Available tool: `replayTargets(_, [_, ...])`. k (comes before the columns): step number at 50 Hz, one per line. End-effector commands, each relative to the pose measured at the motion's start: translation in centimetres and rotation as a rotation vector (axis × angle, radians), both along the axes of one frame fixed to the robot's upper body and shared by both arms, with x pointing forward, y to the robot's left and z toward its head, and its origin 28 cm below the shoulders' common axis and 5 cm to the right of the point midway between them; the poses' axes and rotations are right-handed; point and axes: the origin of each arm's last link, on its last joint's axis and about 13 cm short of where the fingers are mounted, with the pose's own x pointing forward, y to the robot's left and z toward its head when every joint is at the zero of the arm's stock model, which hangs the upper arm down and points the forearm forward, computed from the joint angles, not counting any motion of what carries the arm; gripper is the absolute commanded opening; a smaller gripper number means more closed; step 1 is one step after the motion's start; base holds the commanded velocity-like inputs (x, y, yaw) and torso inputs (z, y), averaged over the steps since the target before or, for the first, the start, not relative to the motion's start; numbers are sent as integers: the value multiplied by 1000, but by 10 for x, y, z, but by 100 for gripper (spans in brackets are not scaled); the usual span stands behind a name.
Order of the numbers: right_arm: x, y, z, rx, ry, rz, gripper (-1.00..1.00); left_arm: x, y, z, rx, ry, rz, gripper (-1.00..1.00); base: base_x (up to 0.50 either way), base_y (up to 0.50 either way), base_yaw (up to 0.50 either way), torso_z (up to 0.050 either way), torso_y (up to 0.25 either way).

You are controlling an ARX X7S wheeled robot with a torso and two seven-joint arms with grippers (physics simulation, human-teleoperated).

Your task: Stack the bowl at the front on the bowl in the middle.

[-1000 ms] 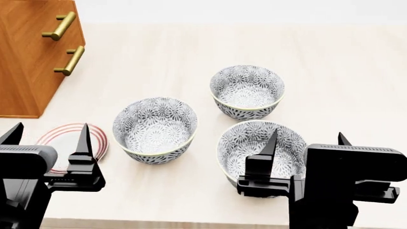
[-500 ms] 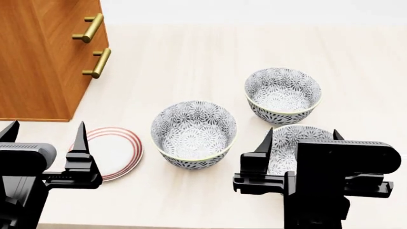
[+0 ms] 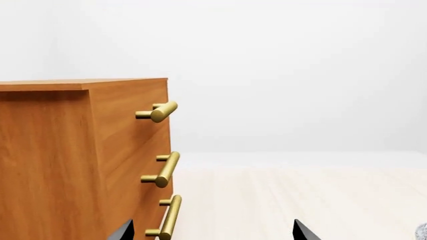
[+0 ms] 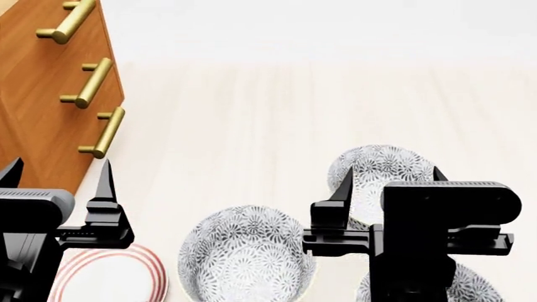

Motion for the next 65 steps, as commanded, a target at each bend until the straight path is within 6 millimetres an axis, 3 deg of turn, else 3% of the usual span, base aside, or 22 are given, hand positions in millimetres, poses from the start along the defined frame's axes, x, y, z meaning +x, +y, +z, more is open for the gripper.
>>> replayTargets(1, [0,0,0,-5,3,3,100,1,0,-2,2,1,2,100,500,0,0,0,0])
replayTargets(11, [1,0,-1,8,0,-16,100,0,0,-3,3,3,1,100,500,0,0,0,2])
replayTargets(21, [3,-1,2,56,20,-39,100,1,-1,-4,6,7,-2,100,0,0,0,0,0])
replayTargets(28, [11,-13,21,90,65,-66,100,0,0,-2,3,5,0,100,0,0,0,0,0])
replayTargets(34, [16,-32,54,165,238,-66,100,3,0,-5,4,12,4,100,0,0,0,0,0])
replayTargets(41, [32,-49,78,186,393,-83,100,4,-1,-5,7,15,1,100,0,0,0,0,0])
replayTargets(51, [57,-77,75,243,500,-149,100,4,-1,-7,15,20,1,100,0,0,0,0,0])
replayTargets(65, [65,-102,56,357,602,-187,100,4,-2,-10,22,28,-1,100,0,0,0,0,0])
